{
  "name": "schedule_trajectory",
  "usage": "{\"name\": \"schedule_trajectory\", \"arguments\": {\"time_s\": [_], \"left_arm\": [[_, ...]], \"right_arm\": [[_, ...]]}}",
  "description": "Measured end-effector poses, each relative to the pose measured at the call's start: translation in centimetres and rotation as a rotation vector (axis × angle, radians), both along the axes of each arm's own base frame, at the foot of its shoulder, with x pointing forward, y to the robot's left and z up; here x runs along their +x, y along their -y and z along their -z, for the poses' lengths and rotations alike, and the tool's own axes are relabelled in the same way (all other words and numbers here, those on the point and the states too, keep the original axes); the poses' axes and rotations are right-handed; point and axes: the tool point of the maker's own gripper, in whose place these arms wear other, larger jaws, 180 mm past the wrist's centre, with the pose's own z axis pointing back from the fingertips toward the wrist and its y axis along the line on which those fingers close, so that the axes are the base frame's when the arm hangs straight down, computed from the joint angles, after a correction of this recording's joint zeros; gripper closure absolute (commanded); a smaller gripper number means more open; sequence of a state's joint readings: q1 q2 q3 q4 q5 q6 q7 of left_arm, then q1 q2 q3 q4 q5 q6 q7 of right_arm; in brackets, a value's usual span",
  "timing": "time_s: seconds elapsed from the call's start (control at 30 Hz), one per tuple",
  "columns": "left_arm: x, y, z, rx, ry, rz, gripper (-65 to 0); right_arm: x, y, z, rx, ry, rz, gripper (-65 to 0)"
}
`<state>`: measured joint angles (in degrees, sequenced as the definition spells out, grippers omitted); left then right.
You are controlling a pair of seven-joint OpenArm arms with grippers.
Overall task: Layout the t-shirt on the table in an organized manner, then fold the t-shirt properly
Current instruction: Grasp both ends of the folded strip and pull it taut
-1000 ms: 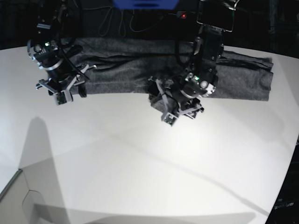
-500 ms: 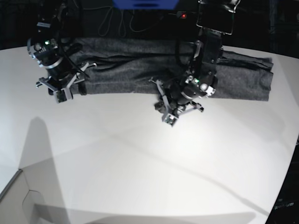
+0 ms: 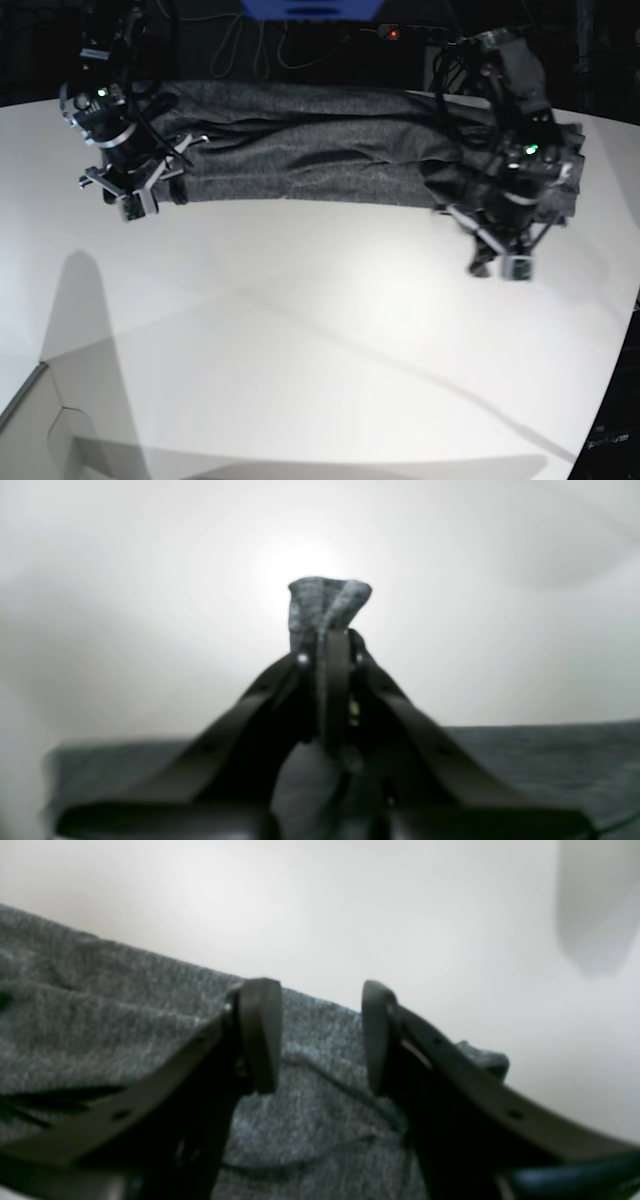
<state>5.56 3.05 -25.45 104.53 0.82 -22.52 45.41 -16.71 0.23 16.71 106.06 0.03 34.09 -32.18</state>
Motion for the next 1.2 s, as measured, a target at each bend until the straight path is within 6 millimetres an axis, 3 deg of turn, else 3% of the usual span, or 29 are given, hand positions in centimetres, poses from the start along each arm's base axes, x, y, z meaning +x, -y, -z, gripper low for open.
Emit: {"name": "schedule_trajectory", "arguments": {"time_s": [0.23,0.47,0.67,1.03,1.1,1.2], "left_arm": [[-2.9,-8.1,-0.5,-0.124,0.055,-0.206,-2.3],[-6.6,-13.4,2.1,-0.221,0.004,-0.342,-2.3],[-8.0,-13.8,4.2,-0.273,-0.034,-0.384,-2.5],[-9.1,-13.6,5.0,-0.281,-0.061,-0.391,-3.0],[-9.1,-13.5,5.1,-0.282,-0.063,-0.392,-6.5],[-9.2,-13.2,5.2,-0.294,-0.06,-0.397,-18.9]], "right_arm": [[-0.1,-0.1,0.1,0.002,-0.002,-0.001,-26.4],[-0.1,-0.2,0.2,0.002,-0.007,-0.004,-26.5],[-0.1,-0.2,0.2,0.002,-0.006,-0.004,-26.5],[-0.1,-0.2,0.2,0.002,-0.006,-0.005,-26.6],[-0.2,-0.2,0.2,0.002,-0.007,-0.004,-26.6],[-0.1,-0.2,0.1,0.002,-0.006,-0.005,-26.6]]}}
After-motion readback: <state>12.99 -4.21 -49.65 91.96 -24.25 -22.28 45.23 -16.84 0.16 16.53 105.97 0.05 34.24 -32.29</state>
